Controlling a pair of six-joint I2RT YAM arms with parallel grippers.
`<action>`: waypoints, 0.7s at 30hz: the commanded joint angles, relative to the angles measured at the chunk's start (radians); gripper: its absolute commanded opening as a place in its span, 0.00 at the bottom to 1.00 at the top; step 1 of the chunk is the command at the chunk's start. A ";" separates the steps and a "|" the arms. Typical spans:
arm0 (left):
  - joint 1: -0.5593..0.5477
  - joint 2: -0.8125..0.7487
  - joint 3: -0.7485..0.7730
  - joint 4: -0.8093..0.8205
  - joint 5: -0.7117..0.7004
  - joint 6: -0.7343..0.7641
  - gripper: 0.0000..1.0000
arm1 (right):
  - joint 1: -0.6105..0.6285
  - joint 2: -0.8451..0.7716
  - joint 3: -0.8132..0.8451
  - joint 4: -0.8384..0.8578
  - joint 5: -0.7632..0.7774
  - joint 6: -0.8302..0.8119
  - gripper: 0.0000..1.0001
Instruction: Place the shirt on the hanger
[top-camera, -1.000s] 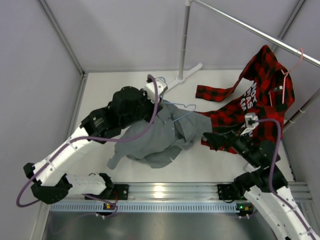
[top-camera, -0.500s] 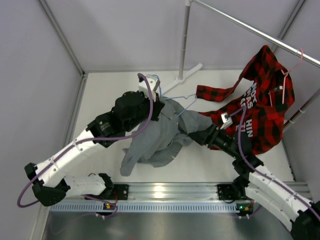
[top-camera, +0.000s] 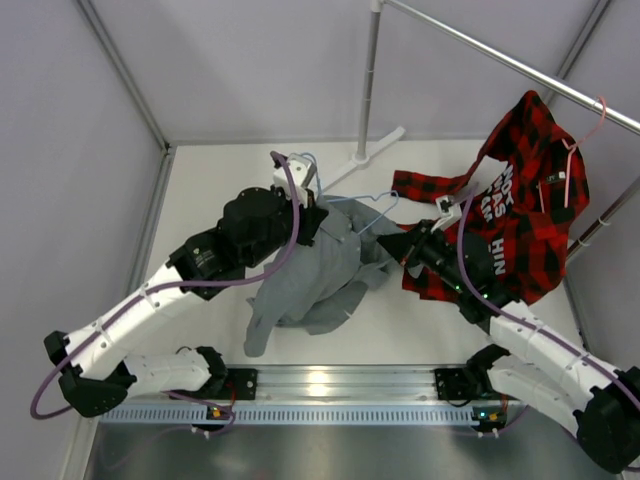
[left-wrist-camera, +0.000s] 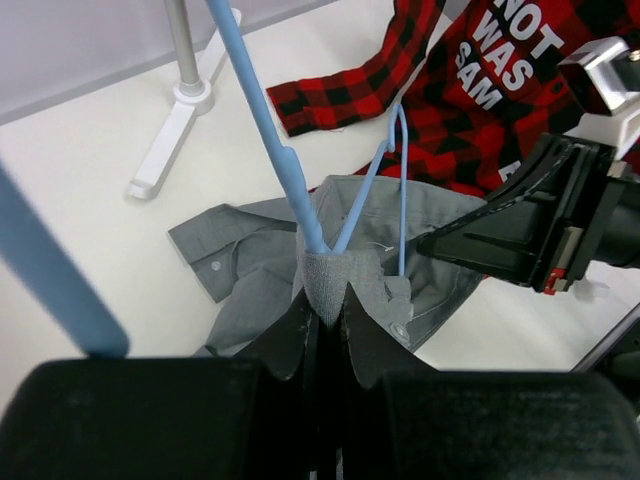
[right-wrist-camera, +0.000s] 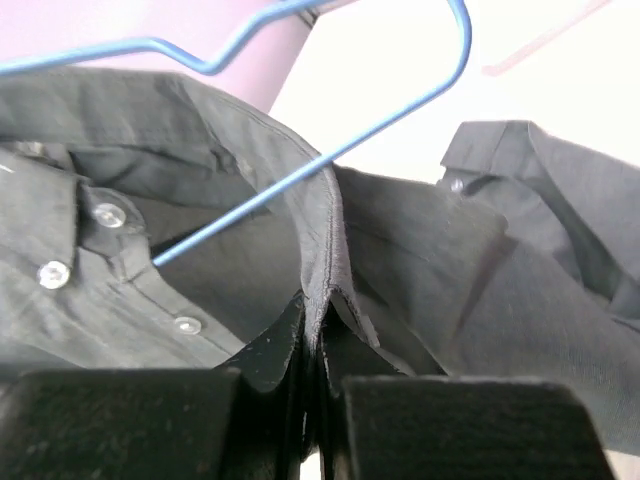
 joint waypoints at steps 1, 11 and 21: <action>0.002 -0.045 -0.002 0.051 -0.059 0.025 0.00 | 0.008 -0.036 0.070 -0.081 0.040 -0.065 0.00; 0.002 -0.250 -0.103 0.022 0.153 0.155 0.00 | -0.056 0.057 0.346 -0.462 0.083 -0.261 0.00; 0.002 -0.310 -0.122 -0.156 0.142 0.198 0.00 | -0.096 0.189 0.650 -0.628 0.025 -0.366 0.00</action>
